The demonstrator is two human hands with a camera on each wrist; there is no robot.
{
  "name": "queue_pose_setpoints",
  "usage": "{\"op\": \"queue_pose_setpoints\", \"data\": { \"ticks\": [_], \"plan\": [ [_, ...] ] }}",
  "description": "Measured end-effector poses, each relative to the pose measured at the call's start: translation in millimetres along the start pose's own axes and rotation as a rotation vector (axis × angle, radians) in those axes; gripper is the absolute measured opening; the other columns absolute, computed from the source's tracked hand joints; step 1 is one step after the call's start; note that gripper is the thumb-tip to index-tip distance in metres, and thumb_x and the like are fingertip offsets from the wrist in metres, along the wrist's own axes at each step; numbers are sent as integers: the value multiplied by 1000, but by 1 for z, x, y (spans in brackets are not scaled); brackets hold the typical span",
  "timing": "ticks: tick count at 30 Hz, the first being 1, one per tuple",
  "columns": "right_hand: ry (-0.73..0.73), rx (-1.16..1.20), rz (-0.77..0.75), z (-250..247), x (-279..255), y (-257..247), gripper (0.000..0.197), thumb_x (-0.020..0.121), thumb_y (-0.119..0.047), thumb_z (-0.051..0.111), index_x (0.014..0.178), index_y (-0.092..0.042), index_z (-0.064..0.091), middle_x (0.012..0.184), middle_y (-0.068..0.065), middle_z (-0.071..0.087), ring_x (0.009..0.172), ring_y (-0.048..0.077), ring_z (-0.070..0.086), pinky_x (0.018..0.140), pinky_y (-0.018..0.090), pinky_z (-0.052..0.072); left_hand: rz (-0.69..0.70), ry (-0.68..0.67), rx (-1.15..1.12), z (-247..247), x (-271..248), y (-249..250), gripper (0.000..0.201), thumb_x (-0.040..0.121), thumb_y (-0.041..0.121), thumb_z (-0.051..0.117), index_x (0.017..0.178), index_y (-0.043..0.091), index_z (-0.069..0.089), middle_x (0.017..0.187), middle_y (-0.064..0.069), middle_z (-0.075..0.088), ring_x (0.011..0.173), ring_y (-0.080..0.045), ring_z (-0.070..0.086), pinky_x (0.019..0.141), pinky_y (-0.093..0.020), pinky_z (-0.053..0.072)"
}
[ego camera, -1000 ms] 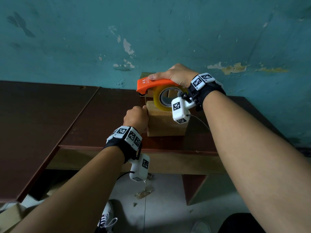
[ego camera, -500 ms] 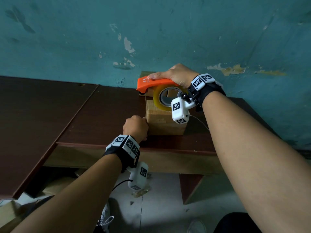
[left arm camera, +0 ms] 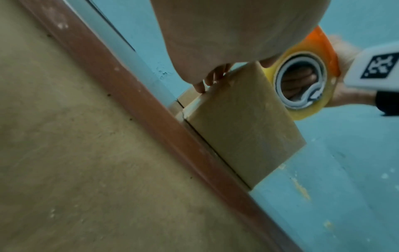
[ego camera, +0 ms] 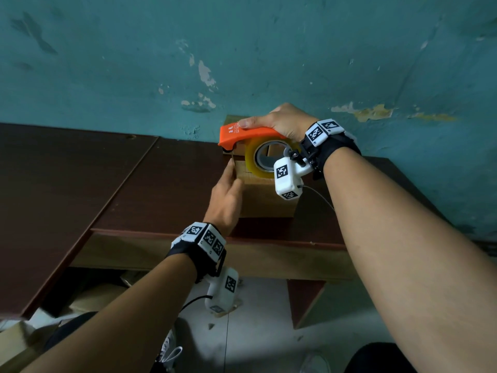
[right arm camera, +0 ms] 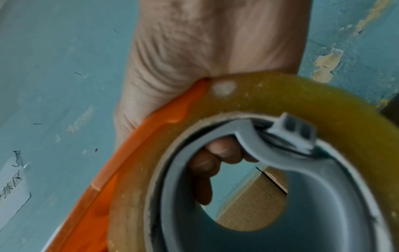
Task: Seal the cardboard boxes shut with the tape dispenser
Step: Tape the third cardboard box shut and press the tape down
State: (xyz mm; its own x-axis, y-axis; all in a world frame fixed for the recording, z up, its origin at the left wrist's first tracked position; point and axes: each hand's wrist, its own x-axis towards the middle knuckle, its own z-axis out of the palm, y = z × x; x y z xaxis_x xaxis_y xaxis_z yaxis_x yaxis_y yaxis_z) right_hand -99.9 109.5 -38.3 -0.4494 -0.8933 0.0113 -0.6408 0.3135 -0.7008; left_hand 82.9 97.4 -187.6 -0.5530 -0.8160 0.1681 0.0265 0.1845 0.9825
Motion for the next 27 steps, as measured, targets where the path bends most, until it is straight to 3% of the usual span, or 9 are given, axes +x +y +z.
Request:
{"op": "queue_pose_setpoints", "data": {
  "ticks": [3, 5, 8, 12, 15, 18, 22, 27],
  "plan": [
    [5, -3, 5, 0, -1, -1, 62, 62, -74, 88, 77, -17, 70, 67, -1, 74, 55, 14, 69, 63, 27, 53, 26, -63, 16, 8, 0, -6, 82, 98, 38, 65, 167, 40, 20, 150, 13, 58, 136, -7, 55, 117, -39, 44],
    [6, -13, 5, 1, -1, -1, 61, 62, -74, 88, 76, -18, 69, 65, -2, 73, 54, 13, 68, 61, 26, 52, 18, -50, 12, 11, 4, -9, 91, 96, 37, 72, 168, 39, 16, 143, 13, 62, 129, -5, 61, 115, -40, 49],
    [1, -10, 9, 1, 0, -1, 62, 61, -74, 88, 76, -17, 69, 64, -1, 72, 53, 14, 68, 60, 26, 52, 10, -46, 4, 12, 8, -14, 95, 92, 43, 74, 168, 38, 17, 141, 12, 64, 128, -6, 62, 114, -42, 50],
    [-12, -21, 9, -1, 1, -1, 63, 61, -76, 88, 79, -17, 70, 70, 1, 75, 60, 17, 70, 67, 29, 55, -19, -42, 5, 10, 12, -20, 89, 88, 66, 66, 164, 46, 24, 150, 10, 60, 138, -13, 57, 119, -49, 45],
    [-13, -27, 13, -1, 2, 0, 68, 60, -78, 88, 84, -17, 71, 77, 3, 76, 66, 19, 73, 74, 34, 58, 35, -1, 69, 14, 13, -16, 83, 93, 60, 59, 165, 43, 22, 152, 11, 55, 139, -11, 52, 119, -45, 42],
    [-30, -51, 15, -1, 4, 0, 74, 55, -82, 86, 87, -17, 71, 80, 4, 77, 70, 21, 74, 85, 40, 62, 89, 62, 184, 17, 14, -12, 72, 103, 43, 53, 167, 37, 22, 144, 9, 45, 128, -7, 42, 110, -34, 35],
    [-40, -55, 24, 0, 7, 0, 83, 49, -84, 87, 93, -14, 75, 83, 4, 81, 76, 25, 79, 92, 45, 64, 125, 95, 294, 17, 18, -18, 70, 103, 43, 41, 169, 30, 21, 161, -1, 42, 142, -17, 43, 111, -32, 32],
    [-72, -93, 16, -1, 9, -4, 81, 56, -83, 85, 96, -14, 75, 85, 4, 81, 71, 21, 77, 88, 42, 63, 145, 116, 371, 17, 19, -18, 66, 105, 36, 41, 168, 25, 25, 162, -5, 44, 141, -24, 47, 103, -26, 30]
  ]
}}
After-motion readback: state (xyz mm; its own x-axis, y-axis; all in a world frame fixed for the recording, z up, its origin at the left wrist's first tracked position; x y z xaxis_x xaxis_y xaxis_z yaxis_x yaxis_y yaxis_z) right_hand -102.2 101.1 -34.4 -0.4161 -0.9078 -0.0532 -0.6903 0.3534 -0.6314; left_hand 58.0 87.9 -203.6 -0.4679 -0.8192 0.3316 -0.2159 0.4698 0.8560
